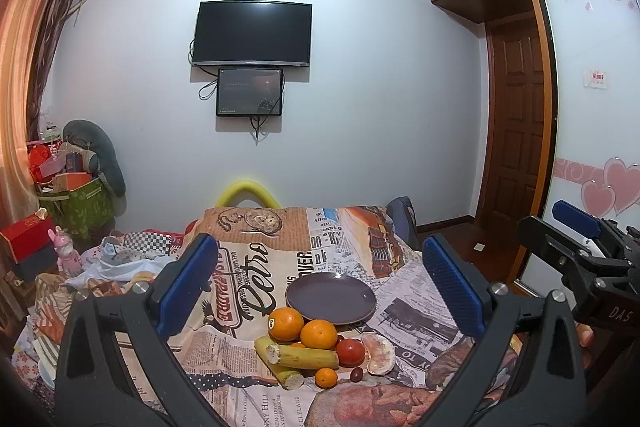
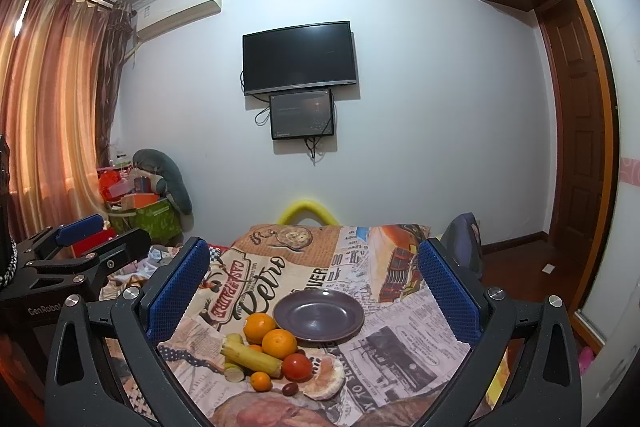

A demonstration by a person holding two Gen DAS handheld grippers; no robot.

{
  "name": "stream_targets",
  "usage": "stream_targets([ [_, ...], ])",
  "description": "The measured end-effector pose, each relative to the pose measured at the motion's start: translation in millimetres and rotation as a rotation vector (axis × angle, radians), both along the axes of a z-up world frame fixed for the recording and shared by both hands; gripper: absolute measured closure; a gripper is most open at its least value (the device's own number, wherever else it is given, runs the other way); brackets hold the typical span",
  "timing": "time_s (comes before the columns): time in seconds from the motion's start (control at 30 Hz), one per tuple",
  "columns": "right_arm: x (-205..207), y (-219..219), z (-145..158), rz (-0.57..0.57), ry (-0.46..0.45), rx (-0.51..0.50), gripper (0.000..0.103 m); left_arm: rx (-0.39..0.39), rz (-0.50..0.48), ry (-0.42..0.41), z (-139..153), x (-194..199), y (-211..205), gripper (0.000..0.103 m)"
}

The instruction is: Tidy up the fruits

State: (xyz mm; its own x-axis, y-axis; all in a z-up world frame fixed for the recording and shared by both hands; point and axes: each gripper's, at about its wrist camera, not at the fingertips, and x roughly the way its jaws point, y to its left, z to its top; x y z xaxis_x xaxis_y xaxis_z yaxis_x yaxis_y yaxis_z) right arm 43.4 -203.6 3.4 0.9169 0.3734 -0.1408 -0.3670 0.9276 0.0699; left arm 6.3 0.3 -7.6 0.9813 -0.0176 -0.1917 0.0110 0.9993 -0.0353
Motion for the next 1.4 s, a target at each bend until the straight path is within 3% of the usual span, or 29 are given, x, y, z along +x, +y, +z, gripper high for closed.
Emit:
stream_targets([
  [0.87, 2.0, 1.7, -3.3, -0.006, 0.007, -0.008, 0.0, 0.001, -0.009, 0.008, -0.2, 2.5, -2.1, 0.0],
  [1.1, 23.4, 3.1, -20.1, -0.01, 0.073, -0.027, 0.0, -0.002, -0.022, 0.035, -13.1, 18.9, 5.7, 0.0],
  [1.4, 66.5, 6.0, -63.1, 0.018, 0.222, -0.081, 0.0, -0.003, 0.011, 0.183, -53.8, 68.0, 24.8, 0.003],
])
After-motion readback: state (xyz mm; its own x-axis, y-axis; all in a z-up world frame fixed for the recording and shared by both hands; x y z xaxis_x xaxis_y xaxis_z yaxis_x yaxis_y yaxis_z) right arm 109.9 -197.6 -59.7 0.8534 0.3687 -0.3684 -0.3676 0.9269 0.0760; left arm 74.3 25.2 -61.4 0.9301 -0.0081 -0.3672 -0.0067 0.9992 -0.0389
